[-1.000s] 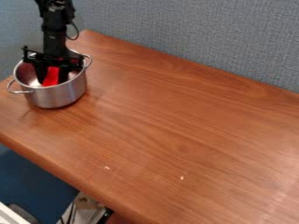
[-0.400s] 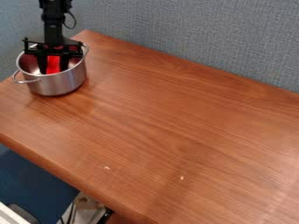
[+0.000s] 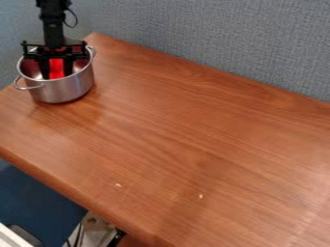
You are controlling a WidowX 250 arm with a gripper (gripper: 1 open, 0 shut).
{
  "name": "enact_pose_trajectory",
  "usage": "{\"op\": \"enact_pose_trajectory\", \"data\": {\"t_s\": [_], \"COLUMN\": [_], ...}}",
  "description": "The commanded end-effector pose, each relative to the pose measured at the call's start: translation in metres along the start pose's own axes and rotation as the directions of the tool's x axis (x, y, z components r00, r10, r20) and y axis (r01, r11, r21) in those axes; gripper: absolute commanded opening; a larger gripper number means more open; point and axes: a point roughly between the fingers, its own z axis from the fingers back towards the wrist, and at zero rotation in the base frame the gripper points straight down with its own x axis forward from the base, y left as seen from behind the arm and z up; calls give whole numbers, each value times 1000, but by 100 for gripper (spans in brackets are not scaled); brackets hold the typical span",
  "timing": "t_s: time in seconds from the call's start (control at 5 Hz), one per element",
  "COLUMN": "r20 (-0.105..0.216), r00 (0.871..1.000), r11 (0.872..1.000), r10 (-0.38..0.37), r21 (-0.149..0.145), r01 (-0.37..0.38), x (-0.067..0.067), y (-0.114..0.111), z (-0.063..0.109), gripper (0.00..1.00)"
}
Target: Move the red object from the metal pot to the table
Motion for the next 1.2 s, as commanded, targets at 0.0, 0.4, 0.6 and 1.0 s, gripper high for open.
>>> {"op": "enact_pose_trajectory", "data": {"t_s": [0.0,0.4,0.6,1.0], "r20": [-63,-94,-129,-167], "r00": [997,995,992,984], "r11": [999,998,1000,998], "r10": [45,44,-7,-62], "r21": [-6,-29,-30,-31], "r01": [-46,-47,3,58], "x": [-4,-6,-7,-4], "y": [23,22,18,9], "z": [-10,-4,-8,-11], "gripper": [0,0,0,0]}}
